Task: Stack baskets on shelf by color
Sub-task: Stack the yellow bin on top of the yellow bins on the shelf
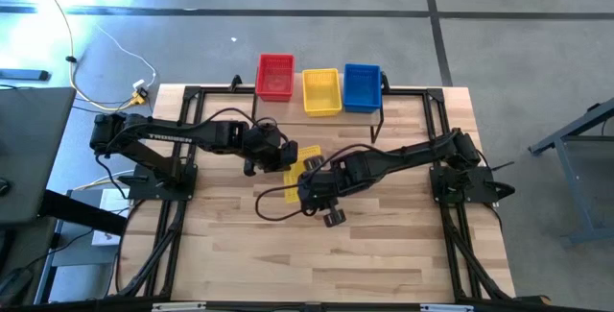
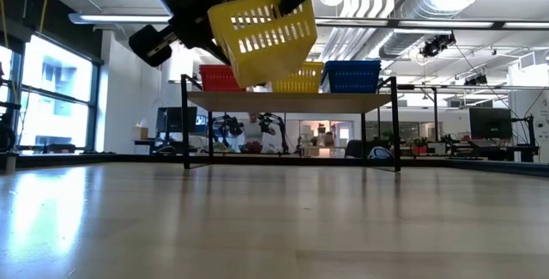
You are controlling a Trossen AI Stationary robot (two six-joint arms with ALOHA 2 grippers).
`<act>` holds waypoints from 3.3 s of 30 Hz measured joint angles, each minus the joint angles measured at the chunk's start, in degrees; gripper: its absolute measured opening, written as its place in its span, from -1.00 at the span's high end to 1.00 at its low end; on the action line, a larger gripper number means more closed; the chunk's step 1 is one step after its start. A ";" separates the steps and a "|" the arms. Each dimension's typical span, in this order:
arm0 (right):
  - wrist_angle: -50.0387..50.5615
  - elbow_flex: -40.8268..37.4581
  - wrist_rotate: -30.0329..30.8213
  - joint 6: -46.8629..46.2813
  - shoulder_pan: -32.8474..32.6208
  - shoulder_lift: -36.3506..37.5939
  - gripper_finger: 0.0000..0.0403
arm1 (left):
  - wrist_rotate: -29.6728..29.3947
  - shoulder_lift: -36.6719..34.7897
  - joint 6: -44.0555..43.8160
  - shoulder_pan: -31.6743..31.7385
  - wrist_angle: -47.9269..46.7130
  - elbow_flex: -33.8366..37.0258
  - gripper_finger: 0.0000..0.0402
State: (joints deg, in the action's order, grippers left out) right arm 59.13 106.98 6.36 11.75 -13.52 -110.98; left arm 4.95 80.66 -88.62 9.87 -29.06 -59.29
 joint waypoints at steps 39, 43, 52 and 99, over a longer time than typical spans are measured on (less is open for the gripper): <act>8.29 -0.02 0.58 -7.81 3.42 0.02 1.00 | -4.11 0.00 7.51 2.48 -0.92 0.37 0.60; 10.39 -0.02 2.37 -7.78 3.44 0.06 1.00 | -4.15 -0.85 11.29 3.58 -0.83 0.37 0.60; 10.24 -0.04 1.65 -5.49 6.53 2.07 1.00 | -4.14 -6.18 18.46 6.90 -0.52 0.37 0.60; -1.80 0.00 -6.79 23.33 34.72 14.00 1.00 | 1.64 -23.50 57.33 17.39 -0.63 0.37 0.60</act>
State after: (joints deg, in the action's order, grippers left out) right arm 57.33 106.98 -0.43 35.08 21.20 -96.98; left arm 6.59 57.17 -31.29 27.26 -29.69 -58.92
